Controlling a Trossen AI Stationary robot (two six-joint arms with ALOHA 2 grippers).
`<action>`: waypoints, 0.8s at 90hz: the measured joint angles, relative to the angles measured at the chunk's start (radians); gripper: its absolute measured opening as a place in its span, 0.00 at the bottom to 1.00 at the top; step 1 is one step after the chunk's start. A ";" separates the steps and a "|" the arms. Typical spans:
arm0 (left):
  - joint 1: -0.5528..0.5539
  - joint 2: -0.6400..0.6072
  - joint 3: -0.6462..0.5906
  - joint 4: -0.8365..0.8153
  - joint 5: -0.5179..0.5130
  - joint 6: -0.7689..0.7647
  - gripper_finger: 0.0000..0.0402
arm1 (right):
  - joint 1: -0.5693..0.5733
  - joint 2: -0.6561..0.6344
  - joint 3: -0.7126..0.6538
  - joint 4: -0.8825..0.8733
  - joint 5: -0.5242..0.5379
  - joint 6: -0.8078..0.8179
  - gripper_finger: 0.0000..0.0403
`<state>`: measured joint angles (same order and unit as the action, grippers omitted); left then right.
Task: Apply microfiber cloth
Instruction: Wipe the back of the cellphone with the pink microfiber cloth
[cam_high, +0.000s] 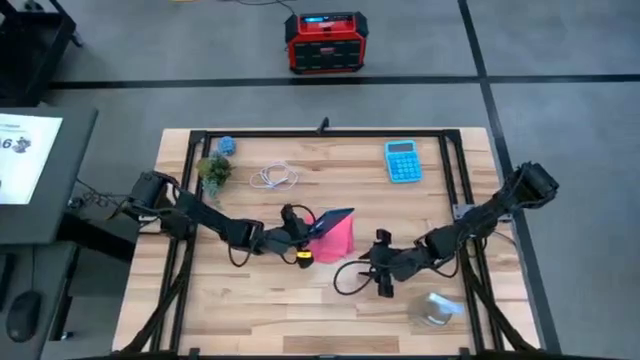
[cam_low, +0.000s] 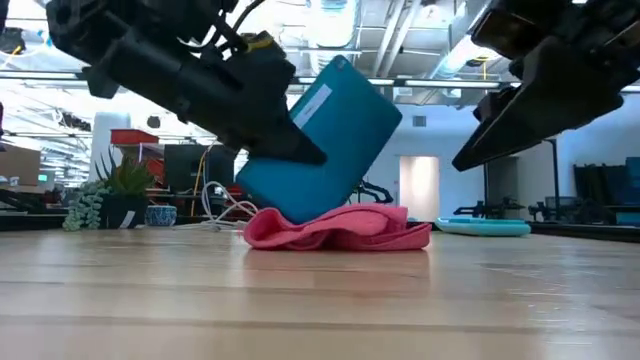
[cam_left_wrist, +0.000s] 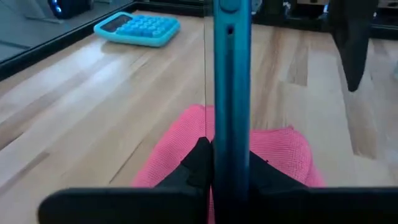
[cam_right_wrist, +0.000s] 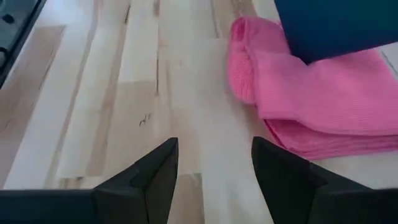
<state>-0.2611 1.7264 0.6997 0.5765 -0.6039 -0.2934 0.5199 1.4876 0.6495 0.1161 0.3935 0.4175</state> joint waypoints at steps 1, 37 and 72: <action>0.000 -0.001 -0.001 0.006 0.001 0.001 0.03 | 0.001 0.000 0.000 -0.001 0.000 0.000 0.47; 0.050 -0.023 -0.003 0.064 0.017 0.058 0.03 | 0.004 0.000 0.000 0.012 0.001 0.019 0.47; 0.048 0.057 -0.001 0.120 0.054 -0.036 0.03 | 0.015 0.006 -0.118 0.259 0.047 -0.024 0.47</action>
<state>-0.2131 1.7836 0.6987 0.6966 -0.5495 -0.3298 0.5345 1.4940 0.5315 0.3751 0.4410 0.3935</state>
